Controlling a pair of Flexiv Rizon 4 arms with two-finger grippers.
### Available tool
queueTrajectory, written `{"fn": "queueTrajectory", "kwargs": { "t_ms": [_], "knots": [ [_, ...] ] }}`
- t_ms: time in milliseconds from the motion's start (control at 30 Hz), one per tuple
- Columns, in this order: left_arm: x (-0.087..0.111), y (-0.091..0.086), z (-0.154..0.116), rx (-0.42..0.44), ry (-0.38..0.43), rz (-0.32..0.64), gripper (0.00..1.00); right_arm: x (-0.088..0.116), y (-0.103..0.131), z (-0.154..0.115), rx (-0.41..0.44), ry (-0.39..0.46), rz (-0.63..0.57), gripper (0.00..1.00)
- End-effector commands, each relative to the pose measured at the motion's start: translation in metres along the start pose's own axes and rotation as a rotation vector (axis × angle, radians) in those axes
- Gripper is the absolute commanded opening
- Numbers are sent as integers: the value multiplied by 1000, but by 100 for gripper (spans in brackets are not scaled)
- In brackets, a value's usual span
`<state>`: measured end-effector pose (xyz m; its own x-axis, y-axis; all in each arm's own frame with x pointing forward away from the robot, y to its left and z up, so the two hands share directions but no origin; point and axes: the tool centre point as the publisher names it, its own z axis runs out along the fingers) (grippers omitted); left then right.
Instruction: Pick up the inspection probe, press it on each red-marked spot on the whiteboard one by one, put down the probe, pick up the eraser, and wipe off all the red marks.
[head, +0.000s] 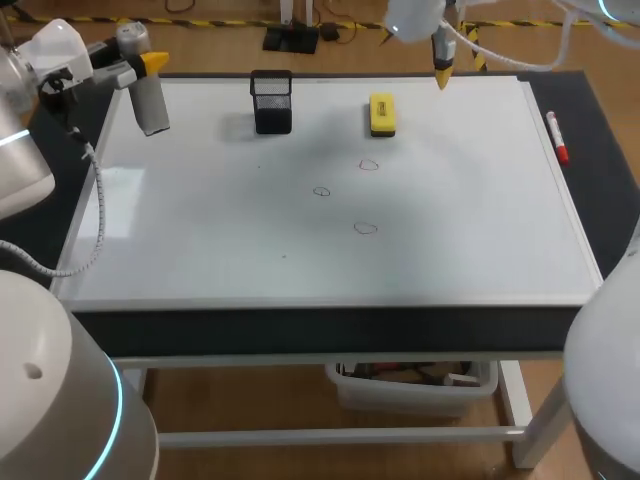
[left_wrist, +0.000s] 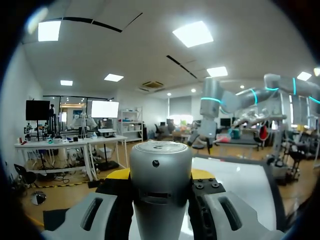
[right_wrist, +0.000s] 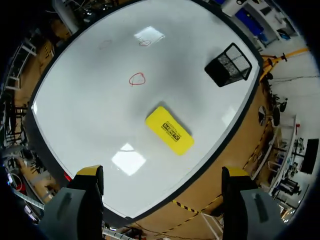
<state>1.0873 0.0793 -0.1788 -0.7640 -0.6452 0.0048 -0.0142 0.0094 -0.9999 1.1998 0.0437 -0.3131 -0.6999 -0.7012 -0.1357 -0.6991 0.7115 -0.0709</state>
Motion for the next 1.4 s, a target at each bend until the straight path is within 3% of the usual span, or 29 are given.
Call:
{"fn": "queueTrajectory", "kwargs": {
  "t_ms": [33,267,467,700,1000,1400],
  "knots": [
    [0,0,0,5,-1,2,0,-5,1,9,60,247,-139,100],
    [0,0,0,5,-1,2,0,1,0,28,4,175,-235,100],
    [0,0,0,5,-1,2,0,6,4,44,-53,45,-271,100],
    [0,0,0,5,-1,2,0,4,13,62,-70,-78,-413,100],
    [0,0,0,5,-1,2,0,-11,26,74,-58,-59,-596,100],
    [0,0,0,5,-1,2,0,-28,31,91,-87,23,-682,100]
  ]
}}
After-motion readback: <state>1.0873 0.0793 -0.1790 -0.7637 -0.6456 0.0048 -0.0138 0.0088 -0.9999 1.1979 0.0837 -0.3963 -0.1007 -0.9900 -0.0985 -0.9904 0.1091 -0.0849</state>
